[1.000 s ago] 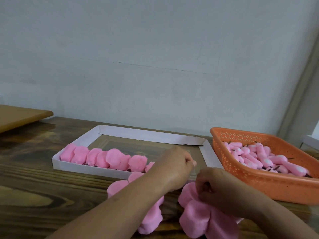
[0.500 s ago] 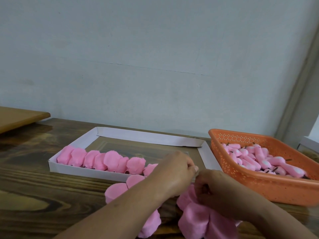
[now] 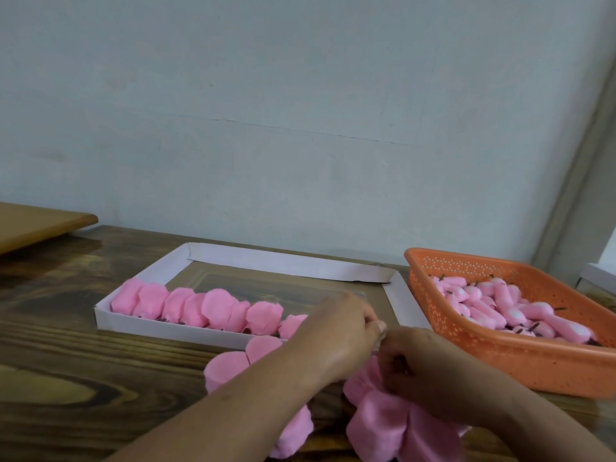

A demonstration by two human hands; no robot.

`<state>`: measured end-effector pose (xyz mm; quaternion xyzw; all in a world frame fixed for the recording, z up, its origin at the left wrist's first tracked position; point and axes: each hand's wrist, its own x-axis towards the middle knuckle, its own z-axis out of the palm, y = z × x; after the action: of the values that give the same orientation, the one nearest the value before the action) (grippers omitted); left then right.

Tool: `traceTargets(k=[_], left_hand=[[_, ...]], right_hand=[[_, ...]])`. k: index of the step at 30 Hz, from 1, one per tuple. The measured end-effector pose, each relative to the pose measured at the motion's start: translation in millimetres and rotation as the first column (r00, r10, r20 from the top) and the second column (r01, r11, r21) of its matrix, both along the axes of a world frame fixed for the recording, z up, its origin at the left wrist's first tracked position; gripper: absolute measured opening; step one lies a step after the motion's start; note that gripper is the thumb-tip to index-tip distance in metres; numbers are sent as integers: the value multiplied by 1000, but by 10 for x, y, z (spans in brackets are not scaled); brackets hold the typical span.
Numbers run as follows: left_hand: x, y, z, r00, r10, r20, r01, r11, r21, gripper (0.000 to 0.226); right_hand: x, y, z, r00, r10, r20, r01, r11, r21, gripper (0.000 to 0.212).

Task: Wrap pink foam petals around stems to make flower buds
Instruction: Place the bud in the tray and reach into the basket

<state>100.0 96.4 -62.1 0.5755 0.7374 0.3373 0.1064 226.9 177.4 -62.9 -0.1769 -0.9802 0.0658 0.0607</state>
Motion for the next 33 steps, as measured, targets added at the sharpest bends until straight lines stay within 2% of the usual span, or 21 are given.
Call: traceTargets(k=[4, 6, 8, 10, 12, 14, 16, 17, 19, 23, 25, 26, 28, 31, 33], left_hand=[[-9, 0, -18, 1000, 8, 20, -9, 1000, 9, 30], [-5, -3, -11, 999, 22, 45, -23, 1000, 15, 34], [-3, -2, -1, 993, 46, 111, -49, 999, 20, 37], [-8, 12, -8, 977, 75, 198, -78, 997, 10, 53], [-4, 7, -4, 947, 72, 312, -81, 997, 16, 62], [19, -10, 9, 839, -15, 544, -7, 999, 38, 62], [56, -34, 22, 651, -102, 752, 102, 994, 47, 69], [72, -41, 15, 589, -127, 798, 143, 988, 52, 73], [94, -28, -21, 569, -157, 807, 171, 983, 70, 74], [130, -10, -63, 711, -190, 677, 87, 979, 184, 28], [145, -10, -67, 760, -221, 612, 55, 959, 278, 15], [150, -9, -63, 757, -231, 612, 40, 950, 309, 12], [171, -16, -42, 694, -249, 676, 27, 947, 321, 9], [222, -14, -19, 528, -291, 798, 40, 947, 319, 8], [271, -24, -18, 464, -328, 823, 53, 938, 344, 22]], right_hand=[[8, 4, -1, 1000, -2, -9, 2, 999, -35, 18], [21, 15, 16, 999, -20, -51, 15, 997, -78, 23], [35, 32, 54, 990, -47, -135, 29, 991, -133, 29], [51, 59, 105, 963, -86, -255, 33, 978, -208, 25], [68, 86, 146, 898, -166, -407, -4, 923, -386, 18], [84, 108, 163, 789, -307, -532, -77, 809, -582, 13], [85, 109, 177, 673, -424, -606, -136, 735, -665, 12], [83, 104, 182, 629, -450, -634, -143, 735, -663, 13], [68, 93, 188, 572, -449, -687, -113, 786, -608, 18], [47, 36, 197, 533, -395, -749, -22, 878, -478, 23], [47, 19, 189, 503, -377, -778, 23, 905, -424, 25], [48, 15, 183, 489, -367, -791, 47, 917, -396, 25], [48, 5, 170, 470, -364, -804, 82, 925, -371, 25], [49, -3, 151, 438, -386, -812, 106, 919, -380, 23], [43, -21, 143, 417, -383, -824, 111, 922, -372, 23]])
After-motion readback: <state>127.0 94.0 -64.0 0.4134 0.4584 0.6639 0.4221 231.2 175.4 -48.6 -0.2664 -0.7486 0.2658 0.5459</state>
